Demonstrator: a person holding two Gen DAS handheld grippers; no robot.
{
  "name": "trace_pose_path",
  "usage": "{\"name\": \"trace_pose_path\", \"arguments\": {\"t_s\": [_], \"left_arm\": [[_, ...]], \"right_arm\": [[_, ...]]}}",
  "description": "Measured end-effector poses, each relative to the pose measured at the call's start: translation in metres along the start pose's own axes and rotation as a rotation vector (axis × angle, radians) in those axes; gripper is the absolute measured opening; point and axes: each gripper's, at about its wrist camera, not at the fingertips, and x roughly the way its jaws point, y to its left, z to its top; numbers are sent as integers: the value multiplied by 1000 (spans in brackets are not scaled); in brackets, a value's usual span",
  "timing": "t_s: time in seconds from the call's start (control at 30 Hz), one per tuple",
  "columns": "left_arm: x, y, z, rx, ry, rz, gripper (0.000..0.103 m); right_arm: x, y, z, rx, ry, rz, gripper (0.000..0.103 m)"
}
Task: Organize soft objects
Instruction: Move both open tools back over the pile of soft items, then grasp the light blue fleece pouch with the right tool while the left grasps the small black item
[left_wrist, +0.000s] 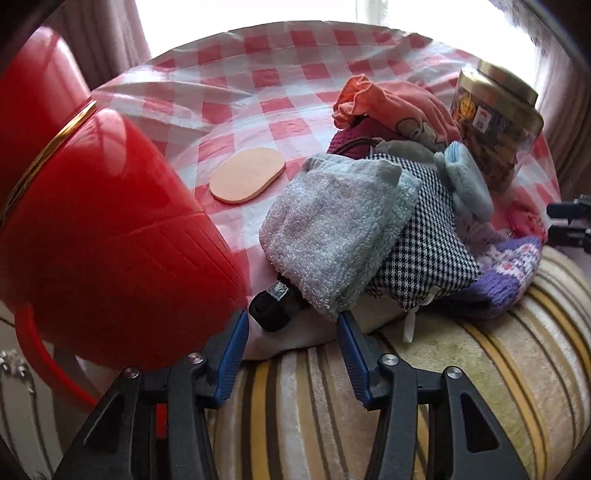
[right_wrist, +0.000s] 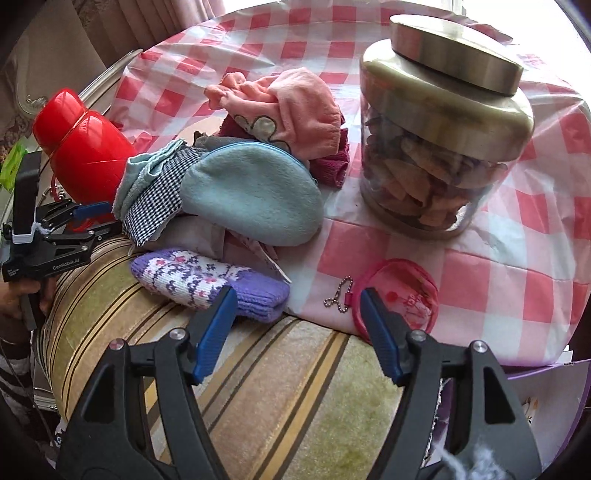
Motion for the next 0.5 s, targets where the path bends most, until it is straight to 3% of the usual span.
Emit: {"name": "trace_pose_path", "arguments": {"t_s": [0.27, 0.37, 0.5], "left_arm": [[21, -19, 0, 303, 71, 101, 46], [22, -30, 1, 409, 65, 198, 46], [34, -37, 10, 462, 126, 247, 45]], "right_arm": [[18, 13, 21, -19, 5, 30, 74], [25, 18, 30, -29, 5, 34, 76], [36, 29, 41, -78, 11, 31, 77]]}}
